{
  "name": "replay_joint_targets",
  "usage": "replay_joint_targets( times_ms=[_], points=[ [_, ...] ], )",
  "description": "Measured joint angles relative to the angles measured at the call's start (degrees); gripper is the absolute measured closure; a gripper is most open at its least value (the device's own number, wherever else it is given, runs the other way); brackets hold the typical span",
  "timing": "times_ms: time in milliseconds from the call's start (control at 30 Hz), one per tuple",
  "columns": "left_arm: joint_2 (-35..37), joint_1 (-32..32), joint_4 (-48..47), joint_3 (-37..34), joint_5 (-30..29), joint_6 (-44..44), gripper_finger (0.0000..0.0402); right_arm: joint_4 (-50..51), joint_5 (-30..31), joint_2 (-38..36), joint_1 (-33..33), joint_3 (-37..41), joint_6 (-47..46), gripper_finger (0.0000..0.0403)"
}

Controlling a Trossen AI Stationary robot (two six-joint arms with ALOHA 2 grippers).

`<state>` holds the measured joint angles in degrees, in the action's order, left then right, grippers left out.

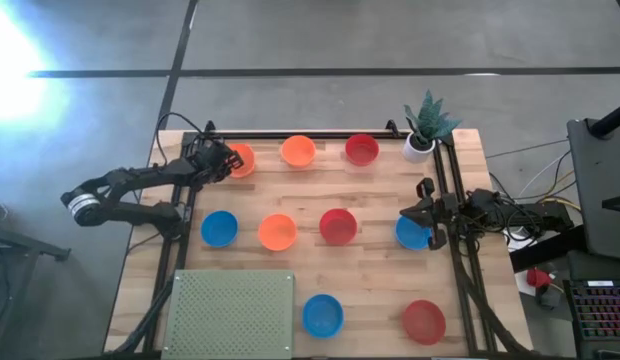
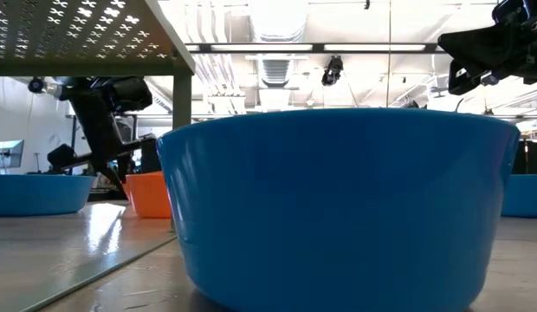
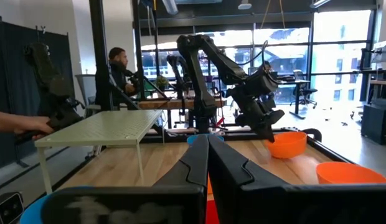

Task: Pick & Place Mini bowls
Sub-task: Put the top left orange bowl on the shelf

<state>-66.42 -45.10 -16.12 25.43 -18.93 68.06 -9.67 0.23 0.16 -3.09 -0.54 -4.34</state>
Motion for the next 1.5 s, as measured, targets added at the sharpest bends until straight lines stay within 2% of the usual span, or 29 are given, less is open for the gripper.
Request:
replay_joint_targets(
  times_ms=[300,533,1000,1167,1333,1500],
  points=[
    [3.7,0.0,-3.2,5.0,3.3,-6.5,0.0401,0.0,0.0,0.0,0.0,0.0,0.0,0.0394],
    [8.9,0.1,-16.7,13.5,5.5,-13.6,0.0401,0.0,0.0,0.0,0.0,0.0,-0.2,0.0394],
    [17.0,2.1,-44.6,34.5,16.2,-30.2,0.0401,0.0,-0.1,0.0,0.0,0.0,-0.2,0.0394],
    [18.6,2.9,-54.8,41.1,22.3,-36.9,0.0401,0.0,-0.1,0.0,0.0,0.0,-0.2,0.0394],
    [19.0,5.3,-60.9,45.8,30.0,-40.5,0.0401,0.0,-0.1,0.0,0.0,0.0,-0.2,0.0394],
    [19.0,9.1,-66.2,49.2,30.5,-43.1,0.0401,-0.1,-0.1,0.0,0.0,0.0,-0.1,0.0394]
  ],
)
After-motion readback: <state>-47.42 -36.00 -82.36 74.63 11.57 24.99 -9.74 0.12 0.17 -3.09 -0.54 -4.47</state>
